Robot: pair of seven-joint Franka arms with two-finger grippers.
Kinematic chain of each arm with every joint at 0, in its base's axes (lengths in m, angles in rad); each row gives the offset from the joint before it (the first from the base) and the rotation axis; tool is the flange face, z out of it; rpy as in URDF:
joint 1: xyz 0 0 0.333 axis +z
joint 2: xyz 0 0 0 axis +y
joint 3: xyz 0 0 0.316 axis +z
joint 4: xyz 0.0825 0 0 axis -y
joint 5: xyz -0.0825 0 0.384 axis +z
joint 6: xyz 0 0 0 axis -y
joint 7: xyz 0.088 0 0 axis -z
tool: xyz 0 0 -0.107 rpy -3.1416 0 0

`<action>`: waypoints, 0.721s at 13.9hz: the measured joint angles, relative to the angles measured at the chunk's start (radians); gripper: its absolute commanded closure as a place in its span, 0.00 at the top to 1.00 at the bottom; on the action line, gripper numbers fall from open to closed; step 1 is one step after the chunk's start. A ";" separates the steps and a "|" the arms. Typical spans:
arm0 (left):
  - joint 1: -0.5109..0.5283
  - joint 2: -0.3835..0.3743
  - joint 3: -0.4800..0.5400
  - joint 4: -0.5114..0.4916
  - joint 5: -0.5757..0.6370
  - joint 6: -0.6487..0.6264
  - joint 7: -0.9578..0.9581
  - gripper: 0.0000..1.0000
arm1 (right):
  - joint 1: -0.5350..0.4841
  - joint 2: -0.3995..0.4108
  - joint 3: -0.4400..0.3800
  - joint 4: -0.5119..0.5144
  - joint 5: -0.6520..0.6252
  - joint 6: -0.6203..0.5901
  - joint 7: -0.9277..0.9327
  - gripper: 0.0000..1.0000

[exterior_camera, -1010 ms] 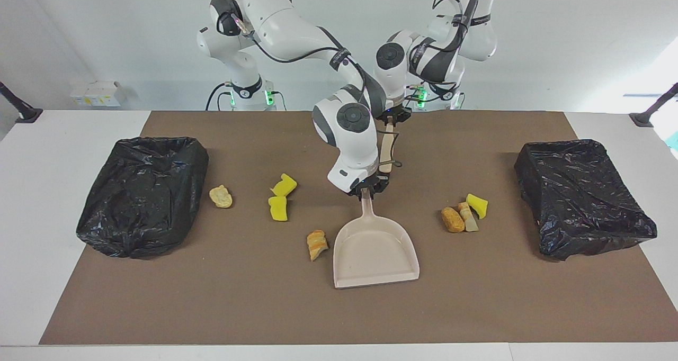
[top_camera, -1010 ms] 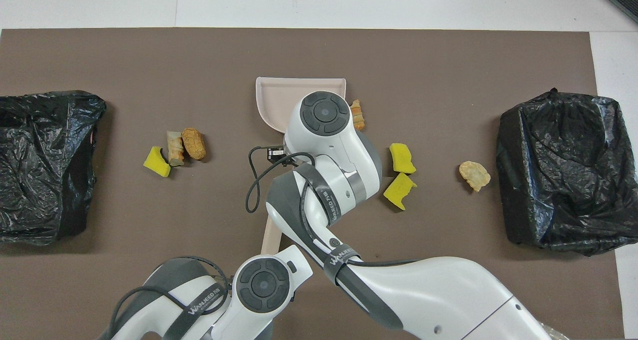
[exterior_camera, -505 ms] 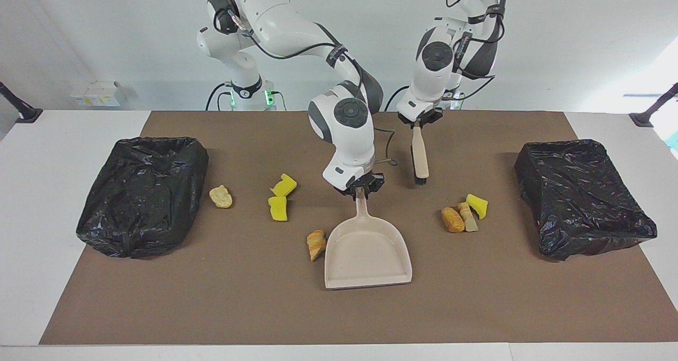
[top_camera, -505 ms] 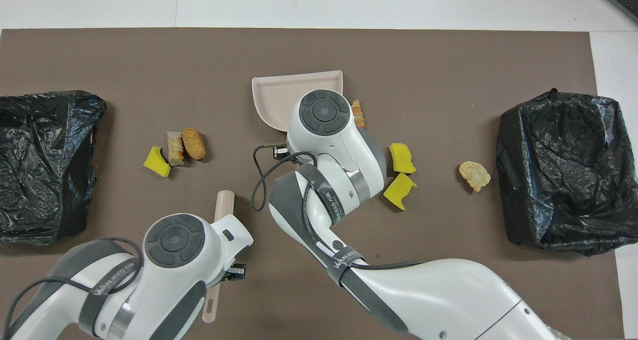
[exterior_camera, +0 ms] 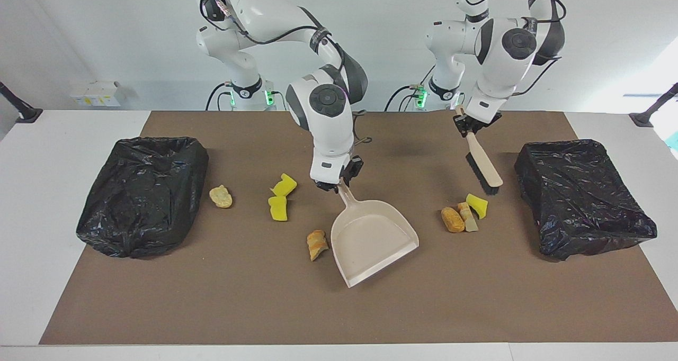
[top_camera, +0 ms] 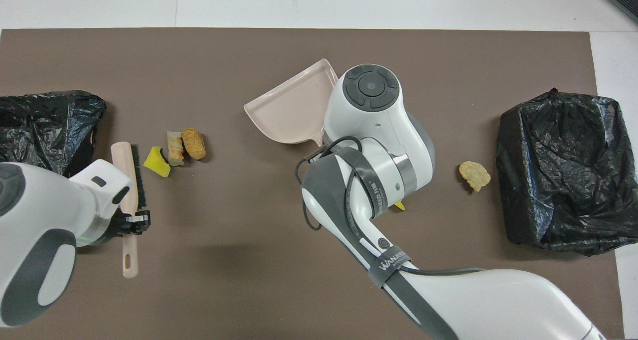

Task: Sweep and dump trash in bin
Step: 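Grasp the dustpan with the right gripper while the left gripper lifts the brush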

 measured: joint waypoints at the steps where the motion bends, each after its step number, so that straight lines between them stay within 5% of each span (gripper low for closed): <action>1: 0.044 0.038 0.000 0.042 0.004 0.004 0.018 0.00 | -0.006 -0.008 0.000 -0.008 -0.002 -0.025 -0.049 0.00; 4: 0.113 0.133 0.001 0.102 0.005 0.014 0.070 0.00 | -0.002 -0.029 0.001 -0.056 -0.008 -0.035 -0.236 0.00; 10: 0.112 0.188 -0.020 0.035 0.005 0.145 0.069 0.00 | -0.026 -0.053 -0.004 -0.132 -0.131 -0.033 -0.572 0.00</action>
